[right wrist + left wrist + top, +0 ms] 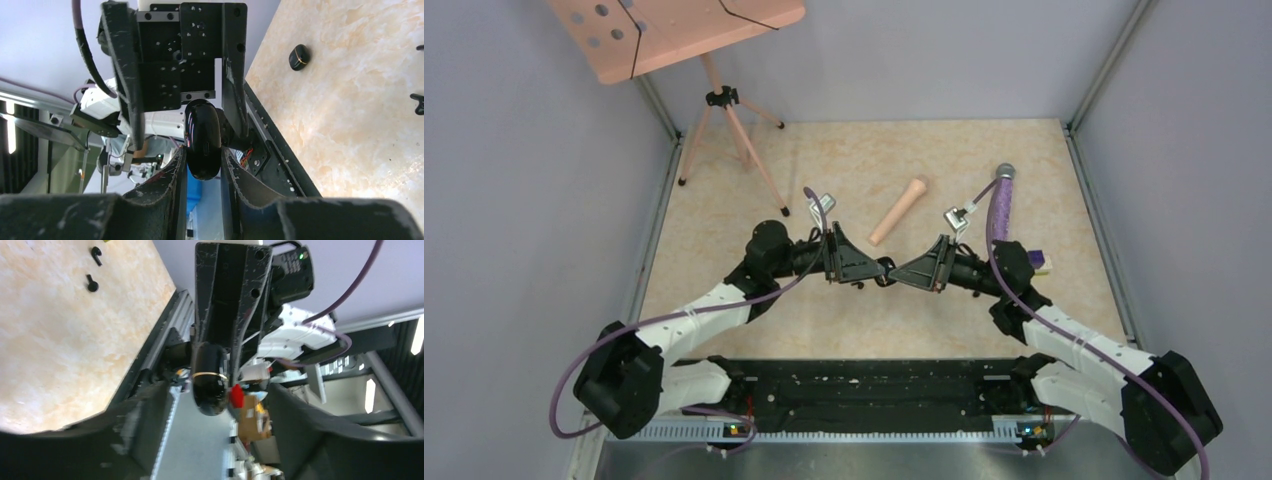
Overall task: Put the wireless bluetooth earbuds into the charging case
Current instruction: Pass from the right arm to the left
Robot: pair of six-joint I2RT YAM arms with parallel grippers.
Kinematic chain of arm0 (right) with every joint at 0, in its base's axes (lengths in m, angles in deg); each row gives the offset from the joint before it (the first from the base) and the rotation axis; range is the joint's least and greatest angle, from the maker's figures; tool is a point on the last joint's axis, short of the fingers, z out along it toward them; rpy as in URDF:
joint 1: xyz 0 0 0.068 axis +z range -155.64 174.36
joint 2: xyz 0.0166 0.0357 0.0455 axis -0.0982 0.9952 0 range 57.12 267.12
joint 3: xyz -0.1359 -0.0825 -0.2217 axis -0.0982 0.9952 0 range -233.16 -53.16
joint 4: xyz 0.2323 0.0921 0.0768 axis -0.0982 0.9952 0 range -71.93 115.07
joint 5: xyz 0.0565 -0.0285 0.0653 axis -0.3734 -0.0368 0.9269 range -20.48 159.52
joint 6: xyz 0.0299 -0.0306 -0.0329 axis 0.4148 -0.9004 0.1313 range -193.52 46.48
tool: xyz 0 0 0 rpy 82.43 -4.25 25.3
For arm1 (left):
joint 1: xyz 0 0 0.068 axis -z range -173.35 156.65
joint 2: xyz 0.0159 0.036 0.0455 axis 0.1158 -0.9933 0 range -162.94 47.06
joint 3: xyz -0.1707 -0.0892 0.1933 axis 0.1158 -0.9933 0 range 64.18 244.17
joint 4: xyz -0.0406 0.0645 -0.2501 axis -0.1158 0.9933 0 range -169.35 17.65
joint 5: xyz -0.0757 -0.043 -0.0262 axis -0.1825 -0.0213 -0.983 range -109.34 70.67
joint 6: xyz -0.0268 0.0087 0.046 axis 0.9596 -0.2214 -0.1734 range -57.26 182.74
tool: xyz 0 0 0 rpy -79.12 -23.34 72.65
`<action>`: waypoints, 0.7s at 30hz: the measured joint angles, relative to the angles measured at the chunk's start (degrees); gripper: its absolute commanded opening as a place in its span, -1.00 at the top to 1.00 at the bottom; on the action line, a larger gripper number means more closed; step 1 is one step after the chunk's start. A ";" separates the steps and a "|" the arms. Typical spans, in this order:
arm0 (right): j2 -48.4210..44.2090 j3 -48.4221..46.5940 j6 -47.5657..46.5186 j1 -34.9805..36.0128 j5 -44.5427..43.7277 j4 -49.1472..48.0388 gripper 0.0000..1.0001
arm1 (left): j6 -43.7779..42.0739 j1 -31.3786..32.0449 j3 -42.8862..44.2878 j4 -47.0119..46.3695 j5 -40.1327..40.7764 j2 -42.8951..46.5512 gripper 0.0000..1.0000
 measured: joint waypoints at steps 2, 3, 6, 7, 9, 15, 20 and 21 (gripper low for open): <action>-0.33 0.35 0.35 -0.02 -0.98 0.15 1.00 | -0.28 0.07 -0.04 0.39 0.72 0.70 -0.80; -0.57 0.63 0.63 -0.02 -1.49 0.13 1.00 | -0.24 0.11 -0.13 0.74 1.33 1.38 -0.78; -1.36 1.36 1.25 -0.02 -3.02 0.20 1.00 | -0.42 0.15 -2.29 0.74 5.42 5.40 -0.54; -1.49 1.49 1.57 -0.02 -3.43 0.20 1.00 | -0.26 0.17 -3.26 0.52 6.75 6.60 -0.46; -1.57 1.70 2.21 -0.02 -4.28 0.04 1.00 | -0.17 0.31 -5.75 -0.37 10.08 9.07 -0.48; -1.57 1.70 3.28 -0.02 -5.66 -0.20 1.00 | -1.75 2.23 -10.29 -0.26 18.12 12.57 -0.83; -1.29 1.70 4.15 -0.02 -6.03 -0.35 1.00 | -5.60 2.93 -9.94 1.31 19.76 14.67 -0.79; -1.22 1.70 4.35 -0.02 -6.08 -0.52 1.00 | -5.99 2.97 -9.79 1.31 19.74 14.51 -0.75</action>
